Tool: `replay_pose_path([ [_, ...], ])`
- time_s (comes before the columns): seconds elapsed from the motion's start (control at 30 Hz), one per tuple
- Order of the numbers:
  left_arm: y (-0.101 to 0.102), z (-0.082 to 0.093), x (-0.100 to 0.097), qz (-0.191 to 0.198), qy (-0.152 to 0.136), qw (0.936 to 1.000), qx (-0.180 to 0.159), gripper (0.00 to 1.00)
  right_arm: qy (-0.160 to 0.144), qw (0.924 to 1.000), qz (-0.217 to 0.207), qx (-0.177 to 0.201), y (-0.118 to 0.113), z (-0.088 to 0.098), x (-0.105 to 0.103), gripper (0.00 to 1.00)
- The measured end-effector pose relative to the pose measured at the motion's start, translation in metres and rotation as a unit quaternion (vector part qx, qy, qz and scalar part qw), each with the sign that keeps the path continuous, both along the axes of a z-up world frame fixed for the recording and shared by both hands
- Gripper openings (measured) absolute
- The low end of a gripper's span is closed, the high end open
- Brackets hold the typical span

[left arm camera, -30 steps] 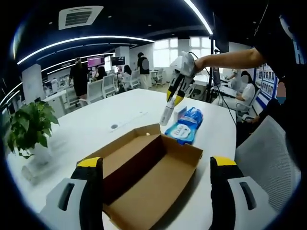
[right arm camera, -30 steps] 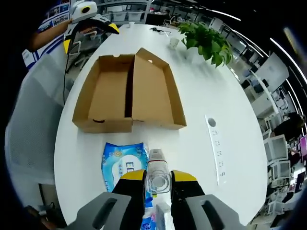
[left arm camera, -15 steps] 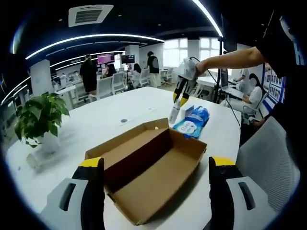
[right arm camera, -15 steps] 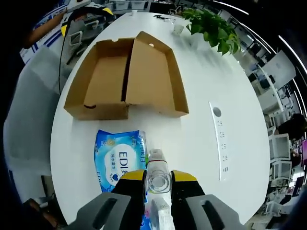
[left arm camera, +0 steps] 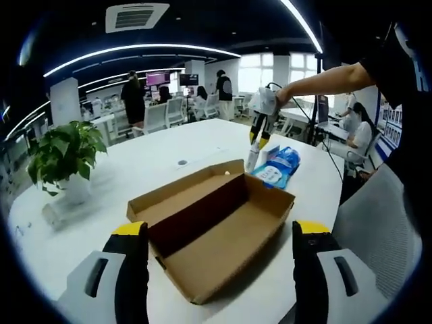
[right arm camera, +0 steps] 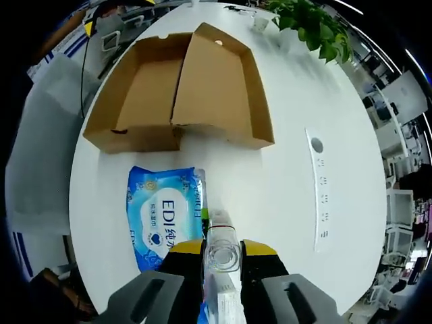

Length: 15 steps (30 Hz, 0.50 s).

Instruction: Operate the shoe box by opening the lid, removing the specified soft item, and placing it in the target area until the item is outside and the box remains undamaged.

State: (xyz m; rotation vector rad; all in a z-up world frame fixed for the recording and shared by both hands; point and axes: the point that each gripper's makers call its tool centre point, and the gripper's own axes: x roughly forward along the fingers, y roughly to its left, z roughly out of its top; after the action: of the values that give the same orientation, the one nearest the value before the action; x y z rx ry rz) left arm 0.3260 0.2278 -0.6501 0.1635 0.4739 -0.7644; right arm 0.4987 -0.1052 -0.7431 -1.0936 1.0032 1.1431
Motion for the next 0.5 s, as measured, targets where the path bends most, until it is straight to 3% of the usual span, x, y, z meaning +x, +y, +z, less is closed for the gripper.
replay_pose_path([
  [0.5, 0.0105, -0.0088, -0.0071, 0.015, 0.012, 0.9998, 0.0, 0.89, 0.013, 0.9994, 0.01, -0.03, -0.0022, -0.0088, 0.0013, 0.15],
])
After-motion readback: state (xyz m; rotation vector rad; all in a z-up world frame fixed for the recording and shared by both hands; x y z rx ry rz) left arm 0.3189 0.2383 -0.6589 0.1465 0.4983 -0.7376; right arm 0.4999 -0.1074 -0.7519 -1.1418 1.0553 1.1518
